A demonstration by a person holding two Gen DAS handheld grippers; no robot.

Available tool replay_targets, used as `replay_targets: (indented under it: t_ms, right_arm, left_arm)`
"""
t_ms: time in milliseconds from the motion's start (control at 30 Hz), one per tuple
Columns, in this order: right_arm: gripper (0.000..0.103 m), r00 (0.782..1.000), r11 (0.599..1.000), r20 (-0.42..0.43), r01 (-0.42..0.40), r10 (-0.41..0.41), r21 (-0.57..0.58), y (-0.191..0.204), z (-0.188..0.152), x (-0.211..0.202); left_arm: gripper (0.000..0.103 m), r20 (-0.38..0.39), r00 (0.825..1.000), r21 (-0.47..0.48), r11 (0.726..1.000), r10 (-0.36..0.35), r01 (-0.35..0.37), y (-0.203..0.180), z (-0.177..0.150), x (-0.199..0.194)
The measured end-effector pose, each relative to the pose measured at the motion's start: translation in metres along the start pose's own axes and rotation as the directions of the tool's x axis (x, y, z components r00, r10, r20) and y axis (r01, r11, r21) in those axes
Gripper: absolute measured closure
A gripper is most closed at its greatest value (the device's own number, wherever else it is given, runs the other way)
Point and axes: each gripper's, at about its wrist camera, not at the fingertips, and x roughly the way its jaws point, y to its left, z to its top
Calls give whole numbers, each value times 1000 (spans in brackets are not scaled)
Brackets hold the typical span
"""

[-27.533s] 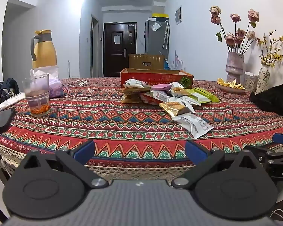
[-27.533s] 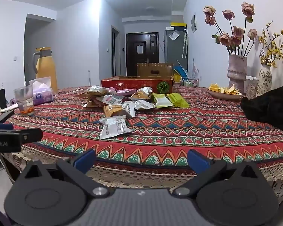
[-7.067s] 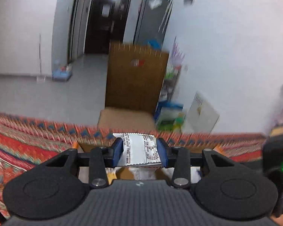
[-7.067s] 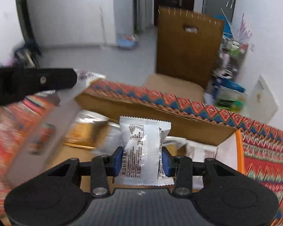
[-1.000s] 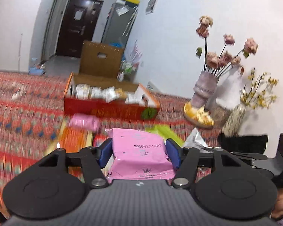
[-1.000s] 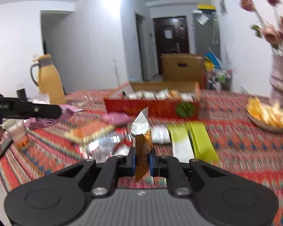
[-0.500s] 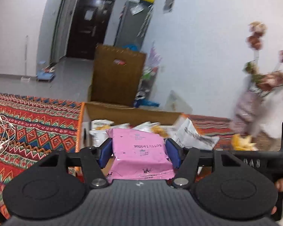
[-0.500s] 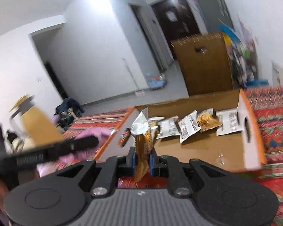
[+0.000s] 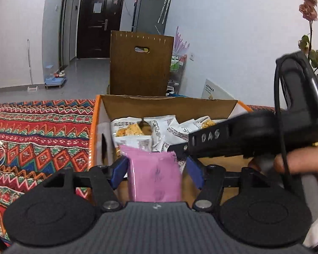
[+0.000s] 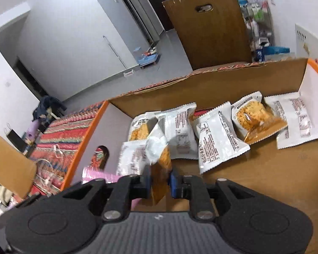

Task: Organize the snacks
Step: 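Carry both packets into the box and open both tools, then withdraw both tools from the box back toward the snack pile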

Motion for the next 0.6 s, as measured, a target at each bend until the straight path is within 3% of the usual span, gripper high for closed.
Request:
replay_targets:
  t_ms: [33, 67, 100, 433, 600]
  right_arm:
    - [72, 1000, 1000, 0, 3, -3, -7, -1, 1, 0]
    - [54, 1000, 1000, 4, 15, -15, -14, 0, 1, -4]
    - [46, 999, 999, 16, 31, -30, -17, 1, 0, -9]
    - [44, 984, 978, 137, 135, -113, -161, 28, -2, -112]
    - [31, 963, 934, 217, 220, -162, -280, 48, -21, -190]
  left_arm:
    - [35, 4, 1000, -5, 1000, -1, 1, 2, 0, -2]
    - [35, 8, 1000, -12, 1000, -4, 4, 4, 0, -5]
    - [35, 11, 1000, -16, 1000, -7, 7, 6, 2, -10]
    - [32, 107, 994, -35, 999, 25, -21, 3, 28, -102]
    - [28, 140, 990, -10, 1000, 22, -21, -16, 22, -158]
